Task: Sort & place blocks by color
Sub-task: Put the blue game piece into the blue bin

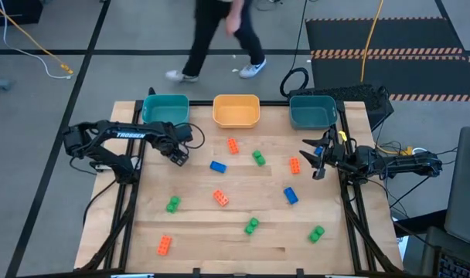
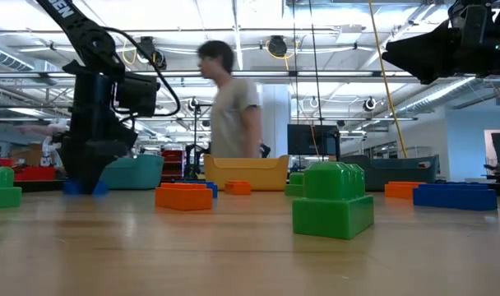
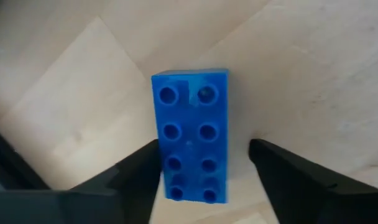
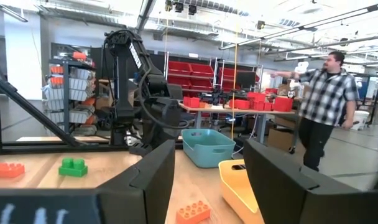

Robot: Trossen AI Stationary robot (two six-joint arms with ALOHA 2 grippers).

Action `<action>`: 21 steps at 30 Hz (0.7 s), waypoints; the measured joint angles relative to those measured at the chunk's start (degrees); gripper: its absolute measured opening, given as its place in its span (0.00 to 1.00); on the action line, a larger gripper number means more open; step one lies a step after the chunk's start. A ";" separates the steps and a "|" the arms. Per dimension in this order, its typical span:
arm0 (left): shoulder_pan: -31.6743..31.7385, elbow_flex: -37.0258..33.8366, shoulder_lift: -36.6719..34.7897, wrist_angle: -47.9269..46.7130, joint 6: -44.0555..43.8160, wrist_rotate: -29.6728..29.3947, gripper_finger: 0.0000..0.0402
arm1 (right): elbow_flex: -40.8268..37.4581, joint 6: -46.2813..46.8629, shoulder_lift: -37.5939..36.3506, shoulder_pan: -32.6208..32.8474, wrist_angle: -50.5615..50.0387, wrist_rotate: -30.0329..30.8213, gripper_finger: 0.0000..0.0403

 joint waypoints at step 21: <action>9.01 21.68 -0.97 -12.99 6.23 -5.68 0.34 | 0.00 -0.06 0.00 0.00 0.17 0.07 0.46</action>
